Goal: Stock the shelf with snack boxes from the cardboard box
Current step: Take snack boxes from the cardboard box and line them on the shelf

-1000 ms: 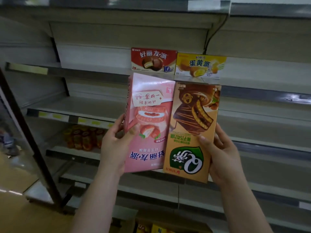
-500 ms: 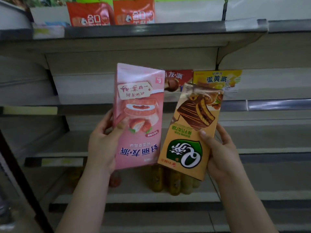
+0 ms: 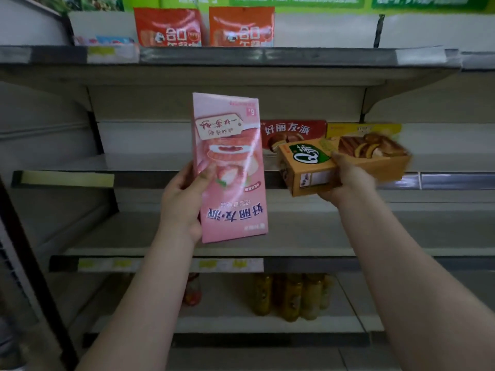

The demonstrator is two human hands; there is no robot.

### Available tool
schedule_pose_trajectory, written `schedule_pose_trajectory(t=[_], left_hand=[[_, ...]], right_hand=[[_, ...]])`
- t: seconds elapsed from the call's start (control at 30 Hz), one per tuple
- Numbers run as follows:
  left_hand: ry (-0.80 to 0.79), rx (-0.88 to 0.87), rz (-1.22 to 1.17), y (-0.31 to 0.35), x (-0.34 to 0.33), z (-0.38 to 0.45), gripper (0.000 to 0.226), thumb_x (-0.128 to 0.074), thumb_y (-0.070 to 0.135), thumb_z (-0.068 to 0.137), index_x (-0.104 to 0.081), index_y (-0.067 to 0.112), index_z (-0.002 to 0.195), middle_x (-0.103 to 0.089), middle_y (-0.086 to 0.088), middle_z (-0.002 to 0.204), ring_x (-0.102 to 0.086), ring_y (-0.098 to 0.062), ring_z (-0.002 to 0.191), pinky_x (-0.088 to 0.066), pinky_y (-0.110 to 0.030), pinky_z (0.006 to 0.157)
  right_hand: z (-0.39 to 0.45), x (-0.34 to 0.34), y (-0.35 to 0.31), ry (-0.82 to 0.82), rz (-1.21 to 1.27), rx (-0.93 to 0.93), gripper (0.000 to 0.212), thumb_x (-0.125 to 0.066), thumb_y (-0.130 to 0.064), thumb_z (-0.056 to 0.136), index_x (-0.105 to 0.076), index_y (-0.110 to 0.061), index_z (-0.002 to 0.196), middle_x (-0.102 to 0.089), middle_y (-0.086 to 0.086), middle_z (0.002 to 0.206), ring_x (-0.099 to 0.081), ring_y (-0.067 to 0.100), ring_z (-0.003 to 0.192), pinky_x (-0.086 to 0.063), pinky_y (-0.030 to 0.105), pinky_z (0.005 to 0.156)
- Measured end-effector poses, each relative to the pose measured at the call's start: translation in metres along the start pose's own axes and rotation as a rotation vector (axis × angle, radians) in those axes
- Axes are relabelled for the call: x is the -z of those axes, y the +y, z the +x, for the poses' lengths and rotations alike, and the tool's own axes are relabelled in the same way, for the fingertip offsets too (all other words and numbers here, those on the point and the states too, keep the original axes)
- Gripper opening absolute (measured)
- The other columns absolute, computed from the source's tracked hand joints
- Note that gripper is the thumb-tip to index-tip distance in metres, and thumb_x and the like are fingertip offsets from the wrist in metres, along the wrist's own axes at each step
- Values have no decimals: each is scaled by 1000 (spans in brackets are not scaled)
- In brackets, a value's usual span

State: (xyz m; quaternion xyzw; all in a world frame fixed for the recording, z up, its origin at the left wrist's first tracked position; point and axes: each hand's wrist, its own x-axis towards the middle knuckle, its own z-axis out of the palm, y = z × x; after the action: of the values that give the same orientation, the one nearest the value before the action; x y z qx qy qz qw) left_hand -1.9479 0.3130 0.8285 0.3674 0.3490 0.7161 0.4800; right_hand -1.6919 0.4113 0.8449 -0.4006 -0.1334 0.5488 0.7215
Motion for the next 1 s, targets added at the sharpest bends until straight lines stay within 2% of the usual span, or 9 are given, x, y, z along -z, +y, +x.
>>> schedule_pose_trajectory(t=[0.23, 0.37, 0.47, 0.53, 0.63, 0.73, 0.83, 0.9, 1.0], left_hand=[[5, 13, 1, 5, -9, 13, 43, -74, 21, 80, -62, 16, 120, -74, -9, 102, -74, -23, 82, -61, -41, 64], [5, 16, 3, 3, -13, 25, 54, -76, 22, 79, -57, 13, 129, -74, -10, 102, -74, -24, 83, -59, -40, 62], [28, 42, 6, 0, -16, 33, 55, -77, 22, 79, -57, 13, 129, -74, -10, 103, -73, -25, 84, -59, -41, 63], [37, 71, -12, -3, -16, 35, 52, -77, 23, 79, -58, 12, 126, -74, -10, 101, -74, -24, 81, -59, -40, 60], [37, 110, -29, -5, -16, 36, 52, -77, 26, 78, -58, 11, 124, -74, -8, 94, -73, -20, 71, -57, -37, 55], [67, 128, -31, 1, -16, 37, 66, -81, 28, 73, -52, 14, 131, -74, -9, 99, -74, -25, 78, -58, -42, 59], [46, 136, -71, 15, -19, 40, 89, -87, 31, 64, -43, 17, 140, -72, -13, 109, -72, -35, 88, -57, -55, 68], [47, 141, -67, 22, -22, 39, 88, -87, 33, 65, -43, 18, 140, -71, -14, 109, -72, -37, 89, -56, -58, 72], [52, 138, -7, 32, -31, 28, 54, -77, 33, 79, -56, 13, 125, -74, -12, 101, -73, -33, 86, -57, -55, 77]], right_hand=[[119, -26, 1, 126, -111, -22, 113, -94, -49, 10, -52, -33, 113, -65, 8, 106, -63, 42, 88, -48, 64, 70], [55, -51, -11, 3, -215, -90, 61, -78, -54, 68, -55, -22, 114, -65, 9, 113, -61, 36, 103, -48, 54, 91], [13, -51, -17, 12, -220, -135, 34, -70, -41, 83, -54, -15, 97, -62, 8, 109, -59, 29, 100, -47, 46, 95], [-5, -40, -8, 14, -246, -93, 29, -68, -26, 87, -55, -15, 110, -59, 7, 116, -57, 26, 105, -48, 40, 92], [-32, -13, 17, 3, -503, 349, 58, -60, -3, 87, -41, -26, 136, -38, 7, 140, -50, 23, 114, -48, 33, 87], [-64, 8, 30, -376, -1202, 1122, 96, -58, 13, 80, -18, -43, 146, -13, -1, 151, -25, 26, 138, -32, 38, 110], [-69, 8, 31, -673, -1776, 1293, 108, -67, -7, 82, 10, -56, 140, 14, -16, 152, 10, 22, 143, -6, 55, 115], [-66, 6, 37, -746, -1678, 1378, 109, -76, -25, 78, 9, -51, 141, 8, -12, 156, 5, 25, 145, -8, 58, 114], [-61, 5, 46, -821, -1277, 1548, 86, -70, -39, 75, -20, -30, 144, -23, -4, 154, -23, 24, 139, -26, 52, 111]])
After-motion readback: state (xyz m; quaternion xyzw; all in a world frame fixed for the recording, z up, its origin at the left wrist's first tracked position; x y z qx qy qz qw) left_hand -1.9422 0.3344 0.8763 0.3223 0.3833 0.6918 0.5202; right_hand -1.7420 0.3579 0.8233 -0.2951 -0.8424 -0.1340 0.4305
